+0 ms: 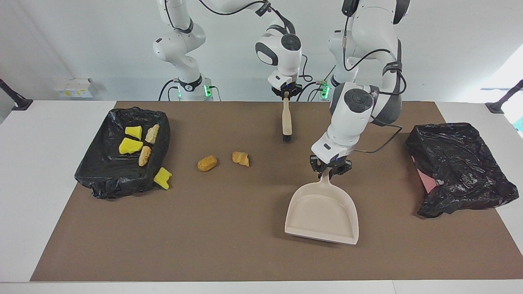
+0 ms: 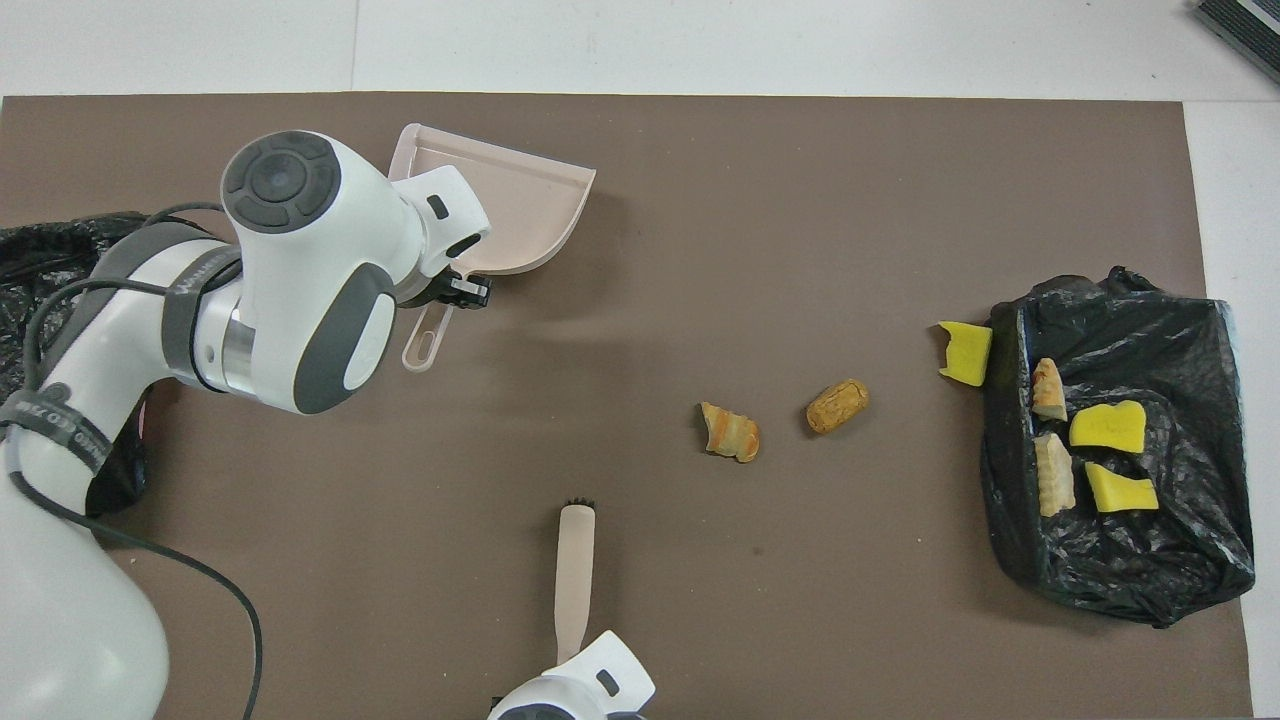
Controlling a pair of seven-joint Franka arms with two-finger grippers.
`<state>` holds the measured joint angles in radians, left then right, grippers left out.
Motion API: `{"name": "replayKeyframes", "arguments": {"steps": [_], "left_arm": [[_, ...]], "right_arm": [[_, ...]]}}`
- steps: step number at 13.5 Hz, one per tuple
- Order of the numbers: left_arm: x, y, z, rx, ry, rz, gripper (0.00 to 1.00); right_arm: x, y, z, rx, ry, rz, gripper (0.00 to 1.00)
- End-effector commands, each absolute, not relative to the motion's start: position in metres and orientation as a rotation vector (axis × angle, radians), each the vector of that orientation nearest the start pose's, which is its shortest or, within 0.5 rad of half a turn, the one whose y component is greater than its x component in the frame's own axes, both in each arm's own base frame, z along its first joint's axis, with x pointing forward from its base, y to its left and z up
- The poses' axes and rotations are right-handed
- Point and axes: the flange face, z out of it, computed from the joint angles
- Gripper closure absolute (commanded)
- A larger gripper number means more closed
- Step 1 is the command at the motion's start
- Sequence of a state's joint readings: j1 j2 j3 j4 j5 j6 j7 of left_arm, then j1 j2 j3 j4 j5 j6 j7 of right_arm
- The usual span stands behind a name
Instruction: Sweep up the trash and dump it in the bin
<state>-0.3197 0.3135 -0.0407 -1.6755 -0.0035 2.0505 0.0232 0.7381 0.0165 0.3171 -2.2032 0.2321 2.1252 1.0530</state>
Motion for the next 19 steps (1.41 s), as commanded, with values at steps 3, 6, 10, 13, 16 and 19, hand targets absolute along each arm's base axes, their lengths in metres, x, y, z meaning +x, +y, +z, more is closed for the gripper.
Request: {"name": "replayKeyframes", "arguments": {"steps": [3, 6, 10, 13, 16, 19], "left_arm": [[0.623, -0.160, 0.454, -2.965, 1.022, -0.087, 1.00], [0.627, -0.124, 0.450, -2.778, 1.439, -0.057, 1.00], [0.590, -0.119, 0.432, -2.480, 1.879, 0.096, 1.00], [0.543, -0.141, 0.417, -2.365, 1.969, 0.152, 1.00], [0.498, -0.177, 0.401, -2.260, 2.057, 0.098, 1.00], [0.477, -0.208, 0.389, -2.255, 2.060, 0.088, 1.00]], "right_arm": [[0.300, 0.361, 0.434, -3.204, 0.338, 0.301, 1.00], [0.348, 0.309, 0.431, -3.359, 0.237, 0.207, 1.00], [0.406, 0.236, 0.414, -3.417, 0.096, 0.267, 1.00], [0.449, 0.167, 0.401, -3.471, -0.066, 0.290, 1.00], [0.480, 0.143, 0.373, -3.580, -0.284, 0.296, 1.00], [0.499, 0.126, 0.357, -3.656, -0.400, 0.214, 1.00]]}}
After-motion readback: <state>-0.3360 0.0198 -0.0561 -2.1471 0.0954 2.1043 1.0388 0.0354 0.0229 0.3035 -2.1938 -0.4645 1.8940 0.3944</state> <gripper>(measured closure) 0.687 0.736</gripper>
